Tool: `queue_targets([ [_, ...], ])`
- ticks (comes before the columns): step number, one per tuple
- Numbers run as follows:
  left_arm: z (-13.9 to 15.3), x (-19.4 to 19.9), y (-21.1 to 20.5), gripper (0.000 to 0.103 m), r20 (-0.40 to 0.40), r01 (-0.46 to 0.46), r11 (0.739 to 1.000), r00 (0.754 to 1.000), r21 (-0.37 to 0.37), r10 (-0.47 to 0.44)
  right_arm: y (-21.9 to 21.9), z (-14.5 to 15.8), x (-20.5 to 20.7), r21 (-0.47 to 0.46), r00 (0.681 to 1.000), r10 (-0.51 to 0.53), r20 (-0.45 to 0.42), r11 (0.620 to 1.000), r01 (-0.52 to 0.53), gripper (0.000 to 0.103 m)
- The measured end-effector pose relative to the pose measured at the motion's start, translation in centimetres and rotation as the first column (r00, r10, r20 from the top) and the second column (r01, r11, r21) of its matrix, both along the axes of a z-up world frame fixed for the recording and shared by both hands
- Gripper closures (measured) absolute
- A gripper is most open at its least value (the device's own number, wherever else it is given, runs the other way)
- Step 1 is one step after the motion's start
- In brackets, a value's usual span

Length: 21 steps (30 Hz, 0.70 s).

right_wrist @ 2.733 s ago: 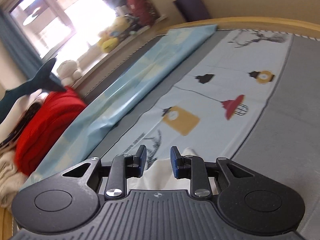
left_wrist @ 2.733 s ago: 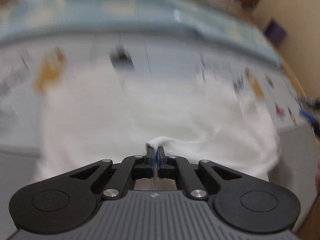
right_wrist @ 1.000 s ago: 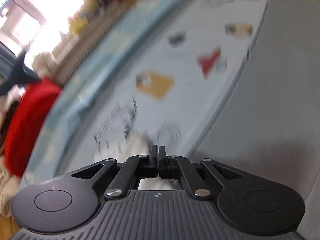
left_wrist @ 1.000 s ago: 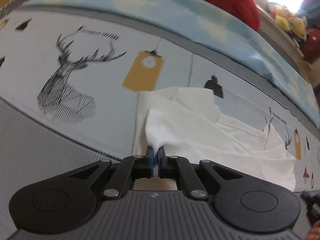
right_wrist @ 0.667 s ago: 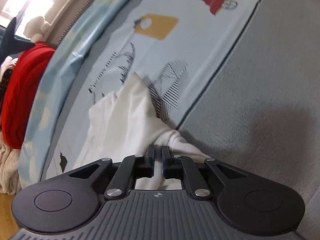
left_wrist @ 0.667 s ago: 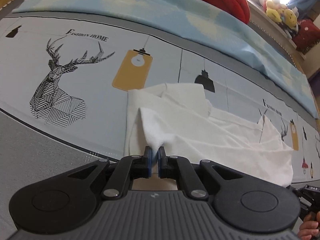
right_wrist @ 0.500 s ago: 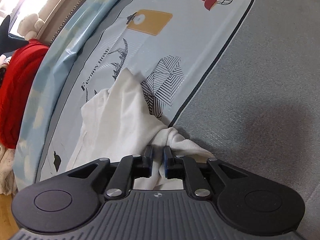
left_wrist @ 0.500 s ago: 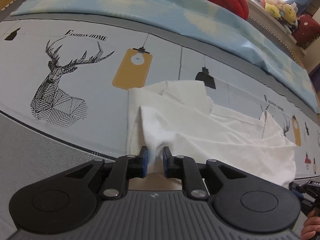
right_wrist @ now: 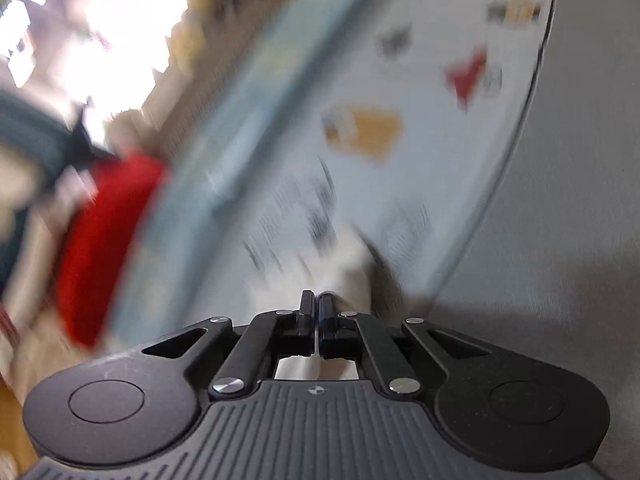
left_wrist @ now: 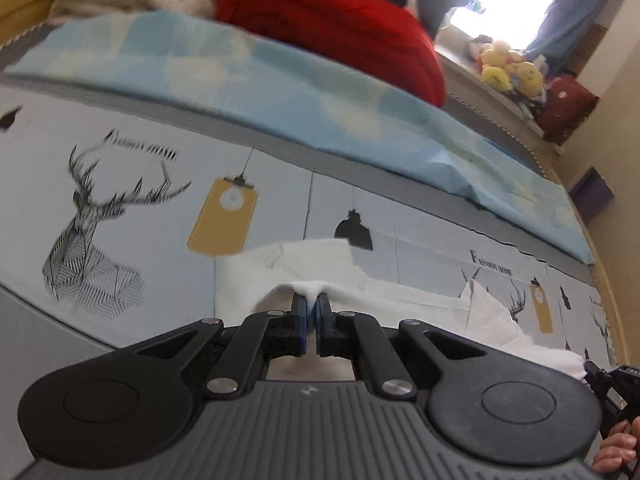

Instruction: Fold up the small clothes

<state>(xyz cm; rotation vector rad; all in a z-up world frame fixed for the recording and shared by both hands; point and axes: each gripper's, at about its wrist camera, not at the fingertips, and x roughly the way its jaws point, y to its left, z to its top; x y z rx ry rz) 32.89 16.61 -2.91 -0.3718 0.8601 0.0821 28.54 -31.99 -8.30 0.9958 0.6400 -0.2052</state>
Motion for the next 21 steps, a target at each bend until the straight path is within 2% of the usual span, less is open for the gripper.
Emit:
queue_targets([
  [1,-0.6,0.3,-0.1,0.099,-0.041,0.009,1.0,0.999,0.015,-0.008,-0.3,0.1,-1.0,0.005,0.997,-0.07,0.036,0.998,0.069,0.103],
  [2,-2.0,0.7,-0.2,0.099,-0.118,0.013,1.0,0.993,0.02,-0.011,-0.6,-0.3,-1.5,0.015,0.993,-0.115,0.026,0.993,0.115,0.103],
  [4,-4.4,1.1,-0.2,0.099,-0.222,0.012,1.0,0.975,0.024,-0.006,-0.8,-1.7,-1.4,0.01,0.989,-0.123,-0.086,0.992,0.124,0.103],
  [5,-4.9,1.3,-0.3,0.099,-0.241,0.012,1.0,0.971,0.026,-0.005,-0.8,-2.4,-1.1,-0.009,0.981,-0.114,-0.159,0.993,0.114,0.103],
  [7,-4.5,1.3,-0.4,0.098,-0.227,0.016,0.999,0.974,0.038,-0.007,-0.6,-3.7,-0.9,-0.02,0.953,-0.104,-0.284,0.995,0.102,0.103],
  [10,-3.6,1.1,-0.6,0.097,-0.2,0.019,0.998,0.98,0.059,-0.007,-0.3,-4.1,-0.6,-0.035,0.933,-0.081,-0.351,0.997,0.073,0.102],
  [12,-3.4,1.0,-0.4,0.096,-0.195,-0.003,0.997,0.981,0.074,0.017,0.0,-3.2,-0.4,-0.088,0.937,-0.083,-0.34,0.995,0.056,0.098],
  [14,-3.1,0.8,0.1,0.096,-0.171,-0.042,0.997,0.984,0.071,0.054,0.3,-1.5,-0.6,-0.174,0.952,-0.11,-0.287,0.983,0.061,0.098],
  [16,-2.4,0.7,0.2,0.096,-0.123,-0.058,0.998,0.991,0.034,0.062,0.5,0.1,-0.9,-0.243,0.97,-0.125,-0.208,0.967,0.073,0.098],
  [19,-2.6,0.9,-0.3,0.096,-0.095,-0.006,0.999,0.995,-0.05,0.001,0.3,1.1,-0.7,-0.237,0.992,-0.077,-0.097,0.97,0.053,0.097],
  [20,-3.2,1.1,-0.6,0.096,-0.109,0.01,0.997,0.994,-0.072,-0.017,0.3,1.0,-0.2,-0.203,0.996,-0.033,-0.085,0.979,0.015,0.092],
  [21,-4.1,1.3,-0.9,0.095,-0.142,0.018,0.996,0.989,-0.083,-0.03,0.2,0.3,0.6,-0.145,0.996,0.022,-0.089,0.989,-0.035,0.081],
])
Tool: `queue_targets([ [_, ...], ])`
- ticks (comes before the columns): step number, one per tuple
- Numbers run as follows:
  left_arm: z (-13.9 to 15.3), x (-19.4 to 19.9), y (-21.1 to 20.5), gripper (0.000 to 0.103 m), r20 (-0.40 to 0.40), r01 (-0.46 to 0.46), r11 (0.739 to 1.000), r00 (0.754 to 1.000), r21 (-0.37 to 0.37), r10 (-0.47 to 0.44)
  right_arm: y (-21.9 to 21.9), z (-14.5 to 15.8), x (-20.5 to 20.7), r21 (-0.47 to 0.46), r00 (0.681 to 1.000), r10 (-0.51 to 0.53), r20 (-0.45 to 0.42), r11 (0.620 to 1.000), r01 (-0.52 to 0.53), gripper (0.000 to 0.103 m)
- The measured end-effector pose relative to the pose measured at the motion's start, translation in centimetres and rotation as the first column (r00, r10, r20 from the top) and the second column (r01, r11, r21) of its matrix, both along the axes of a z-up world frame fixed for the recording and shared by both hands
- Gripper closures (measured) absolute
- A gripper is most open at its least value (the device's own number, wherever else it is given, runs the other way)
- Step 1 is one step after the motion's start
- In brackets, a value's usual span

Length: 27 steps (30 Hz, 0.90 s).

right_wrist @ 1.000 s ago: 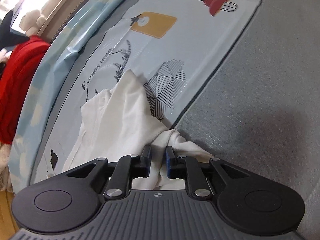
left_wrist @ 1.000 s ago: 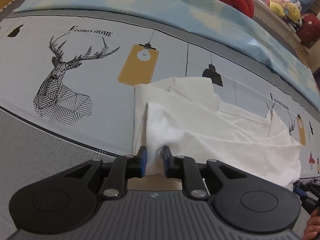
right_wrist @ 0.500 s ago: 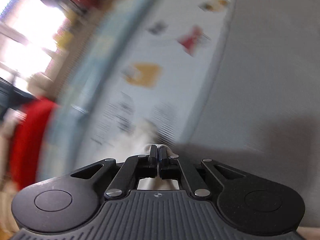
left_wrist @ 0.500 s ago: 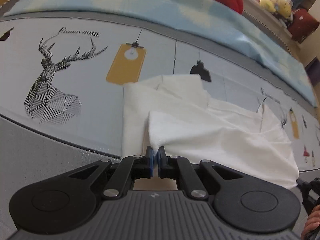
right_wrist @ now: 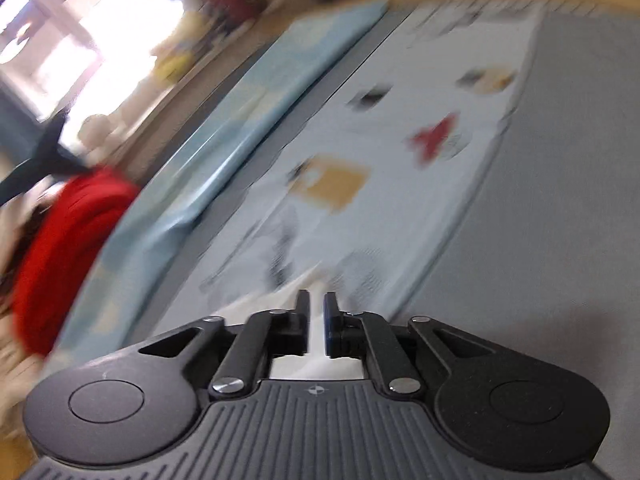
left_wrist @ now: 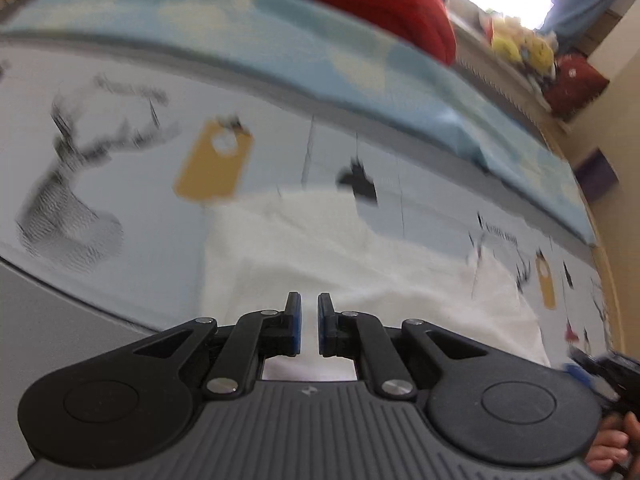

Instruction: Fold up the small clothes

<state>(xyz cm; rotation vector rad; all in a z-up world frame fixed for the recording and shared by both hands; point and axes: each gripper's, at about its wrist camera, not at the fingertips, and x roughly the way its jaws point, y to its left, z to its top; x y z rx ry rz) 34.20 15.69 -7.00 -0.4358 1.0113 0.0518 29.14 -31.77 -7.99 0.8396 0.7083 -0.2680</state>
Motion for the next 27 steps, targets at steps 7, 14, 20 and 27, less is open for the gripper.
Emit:
queue_targets([
  [7,-3.7,0.3,0.0,0.092,-0.176,-0.03,0.991,0.983,0.127,0.052,0.3,-5.0,2.0,0.089,0.952,0.091,-0.292,0.994,-0.067,0.065],
  [14,-4.8,0.5,-0.3,0.08,-0.236,0.01,0.988,0.971,0.156,0.027,0.3,-4.1,2.0,0.083,0.963,0.108,-0.247,0.992,-0.09,0.054],
  [20,1.5,-1.6,-0.5,0.079,-0.047,-0.049,0.986,0.997,0.158,0.057,-0.6,-2.8,0.6,0.068,0.951,0.044,-0.307,0.997,-0.024,0.057],
  [27,7.6,-8.1,-3.6,0.079,0.147,-0.003,0.962,0.988,0.272,-0.039,-3.1,7.5,-3.8,-0.075,0.999,0.046,0.006,0.996,-0.046,0.057],
])
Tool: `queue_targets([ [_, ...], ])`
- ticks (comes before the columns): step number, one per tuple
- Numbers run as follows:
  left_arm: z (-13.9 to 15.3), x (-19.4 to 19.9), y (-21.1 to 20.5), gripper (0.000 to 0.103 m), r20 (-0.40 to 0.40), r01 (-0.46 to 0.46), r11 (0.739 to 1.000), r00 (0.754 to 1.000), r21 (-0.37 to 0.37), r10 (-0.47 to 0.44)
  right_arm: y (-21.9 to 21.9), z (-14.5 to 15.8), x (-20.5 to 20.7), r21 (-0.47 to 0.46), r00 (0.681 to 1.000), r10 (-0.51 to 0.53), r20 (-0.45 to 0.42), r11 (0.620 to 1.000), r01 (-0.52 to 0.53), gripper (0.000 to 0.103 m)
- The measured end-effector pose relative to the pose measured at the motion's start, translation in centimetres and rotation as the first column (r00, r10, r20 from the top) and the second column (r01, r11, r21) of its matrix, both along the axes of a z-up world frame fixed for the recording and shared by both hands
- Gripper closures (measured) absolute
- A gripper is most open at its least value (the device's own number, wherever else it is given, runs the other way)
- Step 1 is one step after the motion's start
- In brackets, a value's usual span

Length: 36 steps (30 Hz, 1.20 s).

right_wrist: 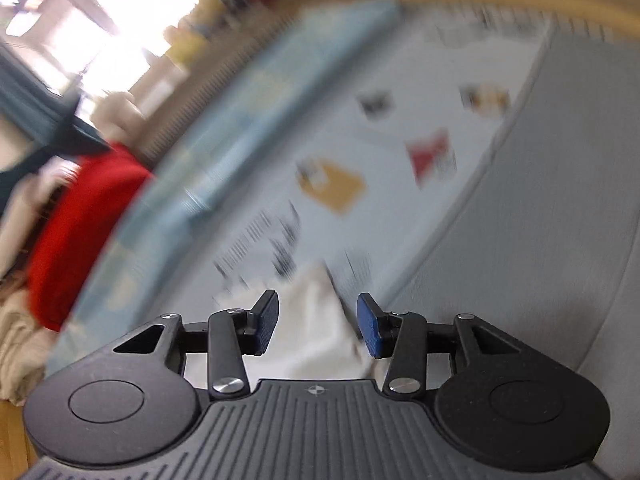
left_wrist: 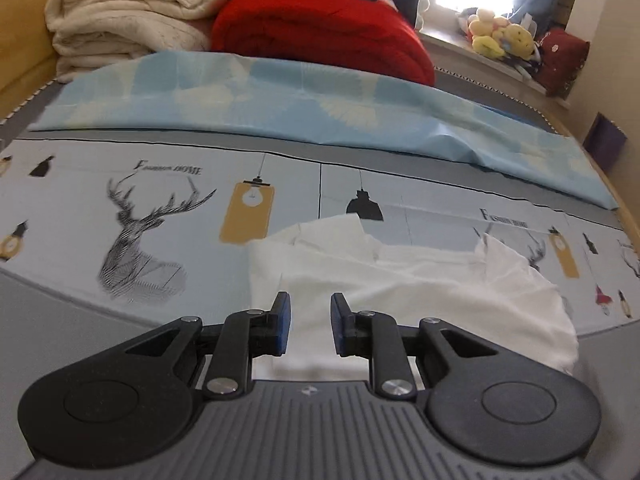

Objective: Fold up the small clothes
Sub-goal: 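Open both grippers and lift them off the folded shirt, then grasp the white shirt's folded side edge with both grippers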

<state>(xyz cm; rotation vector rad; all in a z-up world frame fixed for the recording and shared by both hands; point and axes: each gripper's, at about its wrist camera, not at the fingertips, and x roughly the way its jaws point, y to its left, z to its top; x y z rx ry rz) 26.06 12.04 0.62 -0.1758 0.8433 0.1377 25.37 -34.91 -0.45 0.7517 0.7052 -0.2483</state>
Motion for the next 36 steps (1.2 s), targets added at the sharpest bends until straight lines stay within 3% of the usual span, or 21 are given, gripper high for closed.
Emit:
queue_targets([
  [3,2.1,-4.7,-0.8,0.079,0.037,0.062,0.998,0.997,-0.005,-0.062,-0.9,3.6,-3.6,-0.042,0.996,0.01,0.092,0.999,-0.006,0.057],
  [7,2.7,-12.5,-1.1,0.079,0.083,0.162,0.987,0.983,0.0,-0.161,-1.6,5.5,-8.9,-0.037,0.981,0.142,0.13,0.99,-0.139,0.058],
  [10,0.1,-17.6,-0.2,0.079,0.056,0.171,0.984,0.984,-0.043,-0.168,-2.2,4.6,-13.1,-0.097,0.969,0.227,0.097,0.971,-0.217,0.058],
  [13,-4.3,-21.5,1.0,0.079,-0.013,0.123,0.986,0.992,-0.109,-0.125,-2.4,1.5,-16.6,-0.141,0.963,0.268,-0.01,0.953,-0.267,0.058],
  [16,-7.9,-22.6,1.4,0.08,-0.179,0.083,0.993,0.979,-0.089,-0.098,-3.2,-2.3,-18.1,-0.05,0.953,0.274,-0.131,0.958,-0.283,0.058],
  [20,-9.9,-23.5,2.0,0.08,-0.24,0.112,0.994,0.964,-0.015,-0.112,-3.3,-5.9,-19.2,-0.041,0.931,0.28,-0.234,0.954,-0.297,0.058],
  [24,-11.7,-23.6,4.6,0.08,-0.318,0.027,0.994,0.946,-0.101,-0.058,-2.5,-9.1,-19.9,-0.044,0.889,0.312,-0.335,0.937,-0.346,0.058],
  [29,-13.3,-23.6,4.2,0.08,-0.37,0.027,0.988,0.925,-0.153,-0.083,-1.6,-11.1,-20.7,-0.076,0.844,0.314,-0.435,0.921,-0.382,0.058],
  [32,-13.7,-23.7,3.2,0.079,-0.372,0.042,0.993,0.925,-0.11,-0.08,-1.4,-11.7,-21.1,-0.046,0.835,0.328,-0.443,0.921,-0.386,0.058],
  [36,-13.7,-24.2,2.5,0.079,-0.361,0.035,0.996,0.93,-0.082,-0.062,0.1,-12.0,-21.3,-0.096,0.804,0.363,-0.471,0.885,-0.456,0.058],
])
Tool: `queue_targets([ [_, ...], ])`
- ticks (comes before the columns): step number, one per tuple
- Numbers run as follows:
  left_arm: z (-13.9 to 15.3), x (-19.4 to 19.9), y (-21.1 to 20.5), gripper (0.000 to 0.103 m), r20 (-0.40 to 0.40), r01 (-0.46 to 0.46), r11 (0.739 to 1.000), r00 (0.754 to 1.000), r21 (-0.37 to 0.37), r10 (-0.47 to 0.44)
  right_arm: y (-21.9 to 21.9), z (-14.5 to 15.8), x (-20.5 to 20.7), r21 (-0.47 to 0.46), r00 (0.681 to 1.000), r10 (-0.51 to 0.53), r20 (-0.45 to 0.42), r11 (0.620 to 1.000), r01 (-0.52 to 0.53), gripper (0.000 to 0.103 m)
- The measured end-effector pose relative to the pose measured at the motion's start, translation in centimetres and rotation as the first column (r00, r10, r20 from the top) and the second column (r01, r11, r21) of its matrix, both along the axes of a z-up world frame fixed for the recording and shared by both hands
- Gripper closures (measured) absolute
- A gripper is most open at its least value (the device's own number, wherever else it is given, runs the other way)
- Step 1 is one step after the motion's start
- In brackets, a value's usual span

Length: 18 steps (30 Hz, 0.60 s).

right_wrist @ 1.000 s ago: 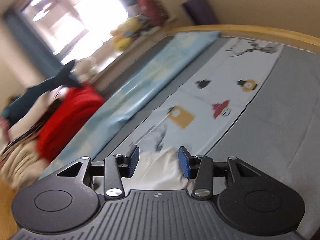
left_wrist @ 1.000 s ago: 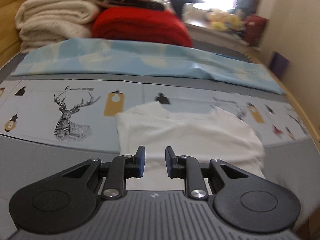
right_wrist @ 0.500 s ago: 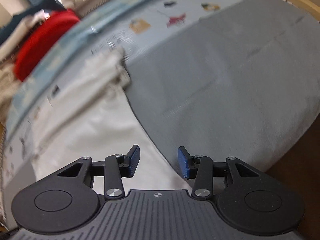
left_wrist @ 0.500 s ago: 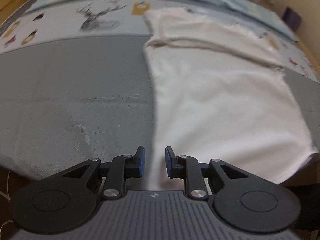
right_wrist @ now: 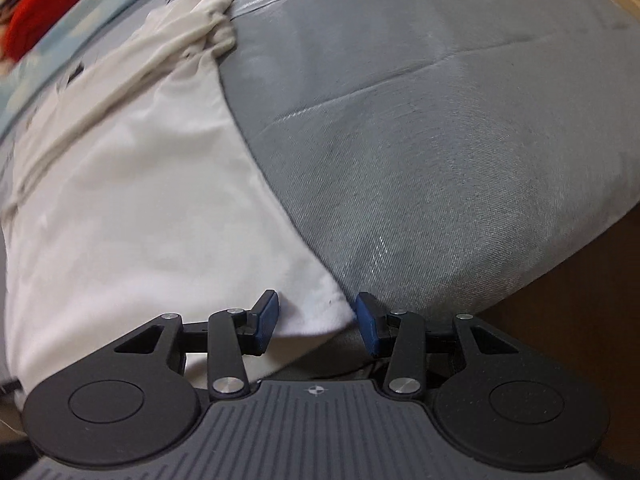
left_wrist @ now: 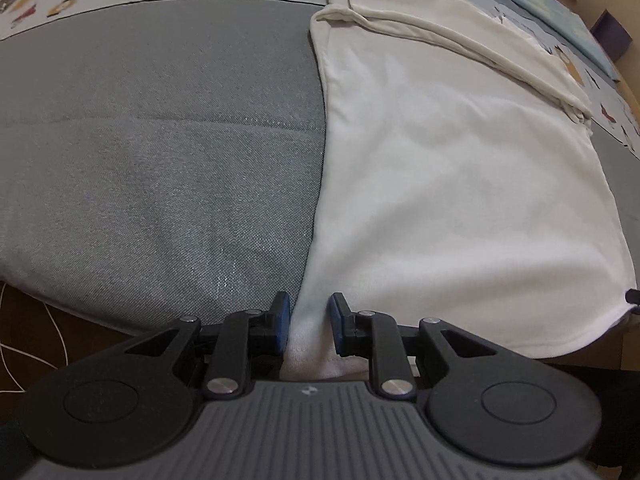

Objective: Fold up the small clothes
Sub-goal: 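Grasp the white shirt's folded side edge with both grippers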

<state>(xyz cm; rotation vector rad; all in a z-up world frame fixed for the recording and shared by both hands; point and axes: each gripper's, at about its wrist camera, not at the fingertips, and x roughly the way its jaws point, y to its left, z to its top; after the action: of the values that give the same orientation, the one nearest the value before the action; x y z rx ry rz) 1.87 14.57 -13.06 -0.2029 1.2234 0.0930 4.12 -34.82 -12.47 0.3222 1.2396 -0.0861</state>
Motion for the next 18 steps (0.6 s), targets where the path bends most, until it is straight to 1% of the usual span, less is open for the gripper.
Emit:
queue_targets([
  [4,0.0,-0.3,-0.3,0.081,0.014,-0.001,1.0,1.0,0.014,0.001,0.3,0.3,-0.6,-0.023,1.0,0.019,-0.006,1.0,-0.019,0.058],
  [5,0.1,-0.4,-0.4,0.086,0.017,0.003,1.0,1.0,0.016,-0.004,0.1,0.4,-0.7,-0.024,1.0,0.022,-0.007,0.999,-0.022,0.059],
  [6,0.1,-0.4,-0.5,0.096,0.022,0.008,1.0,1.0,0.029,-0.009,0.2,0.5,-0.7,-0.027,1.0,0.023,-0.007,0.999,-0.023,0.062],
  [7,0.3,-0.5,-0.5,0.097,0.03,0.011,0.999,0.999,0.044,-0.013,0.2,0.5,-0.8,-0.029,1.0,0.022,-0.007,0.999,-0.022,0.066],
  [9,1.0,-0.8,-0.5,0.1,0.056,0.01,0.998,0.998,0.062,-0.014,0.3,0.6,-0.8,-0.027,1.0,0.016,0.0,0.999,-0.016,0.092],
  [11,1.7,-1.0,-0.4,0.1,0.09,0.012,0.998,0.996,0.056,-0.017,0.4,1.3,-1.1,-0.012,0.999,0.005,0.034,1.0,-0.005,0.093],
  [12,1.8,-1.1,-0.4,0.1,0.092,0.015,0.999,0.996,0.049,-0.019,0.5,1.7,-1.2,-0.015,0.998,-0.004,0.057,1.0,0.005,0.094],
  [14,1.4,-1.0,-0.2,0.1,0.058,0.018,0.999,0.998,0.03,-0.02,0.6,2.4,-1.6,-0.01,0.995,-0.022,0.093,1.0,0.023,0.094],
  [16,0.6,-0.9,-0.1,0.097,0.005,0.018,1.0,1.0,0.019,-0.018,0.6,2.2,-1.8,-0.019,0.996,-0.028,0.08,0.999,0.03,0.093],
  [17,0.5,-0.9,-0.3,0.095,0.002,0.022,0.999,1.0,0.028,-0.022,0.6,1.8,-1.8,-0.02,0.998,-0.032,0.058,0.999,0.033,0.092],
  [18,0.5,-1.0,-0.4,0.095,0.003,0.028,0.999,1.0,0.038,-0.028,0.6,1.5,-1.7,-0.017,0.999,-0.033,0.035,0.999,0.034,0.092],
])
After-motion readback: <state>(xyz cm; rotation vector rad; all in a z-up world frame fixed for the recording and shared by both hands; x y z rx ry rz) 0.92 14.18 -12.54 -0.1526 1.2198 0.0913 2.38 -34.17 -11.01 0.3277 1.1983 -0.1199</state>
